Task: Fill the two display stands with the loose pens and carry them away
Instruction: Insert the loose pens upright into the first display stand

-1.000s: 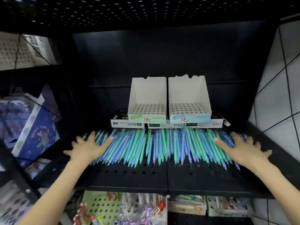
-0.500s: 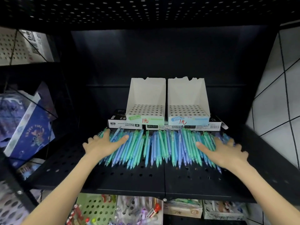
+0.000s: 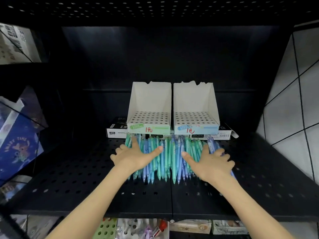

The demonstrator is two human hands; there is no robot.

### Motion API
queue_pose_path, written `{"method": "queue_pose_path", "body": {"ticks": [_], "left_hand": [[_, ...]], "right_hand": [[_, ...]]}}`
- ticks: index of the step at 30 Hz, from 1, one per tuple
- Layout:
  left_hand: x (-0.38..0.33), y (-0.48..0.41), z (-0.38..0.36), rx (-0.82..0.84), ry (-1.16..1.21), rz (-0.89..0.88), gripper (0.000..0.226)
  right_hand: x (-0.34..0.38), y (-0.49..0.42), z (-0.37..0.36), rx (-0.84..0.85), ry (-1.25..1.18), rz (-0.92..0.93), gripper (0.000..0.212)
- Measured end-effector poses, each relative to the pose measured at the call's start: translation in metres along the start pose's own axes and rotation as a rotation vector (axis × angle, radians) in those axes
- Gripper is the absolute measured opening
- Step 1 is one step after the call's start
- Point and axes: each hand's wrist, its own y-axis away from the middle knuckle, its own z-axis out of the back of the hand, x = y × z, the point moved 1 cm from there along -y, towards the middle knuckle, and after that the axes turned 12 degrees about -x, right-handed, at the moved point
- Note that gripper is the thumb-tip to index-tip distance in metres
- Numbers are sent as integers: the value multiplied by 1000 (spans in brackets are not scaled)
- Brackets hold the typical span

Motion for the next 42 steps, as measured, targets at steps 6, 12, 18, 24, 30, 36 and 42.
{"method": "queue_pose_path", "body": {"ticks": [6,12,18,24,30,36,42], "left_hand": [[-3,-4,-3,-4,-36,-20,116],[11,-7,-5,-29,87,-36,107],[29,-10,-7,-99,257,-81,95],[39,0,-4,-329,379,-157,77],[20,28,0,-547,469,-331,45],[-26,47,-3,-488,521,-452,40],[-57,40,-14,-336,344,-407,63]], "right_hand": [[5,1,2,-15,-18,-27,101],[-12,5,1,6,-198,22,87],[-38,7,1,-42,-408,109,75],[-51,14,3,-178,-537,165,64],[-48,19,-4,-249,-603,204,60],[-48,17,-5,-260,-577,223,62],[-47,16,-7,-259,-553,236,63]]}}
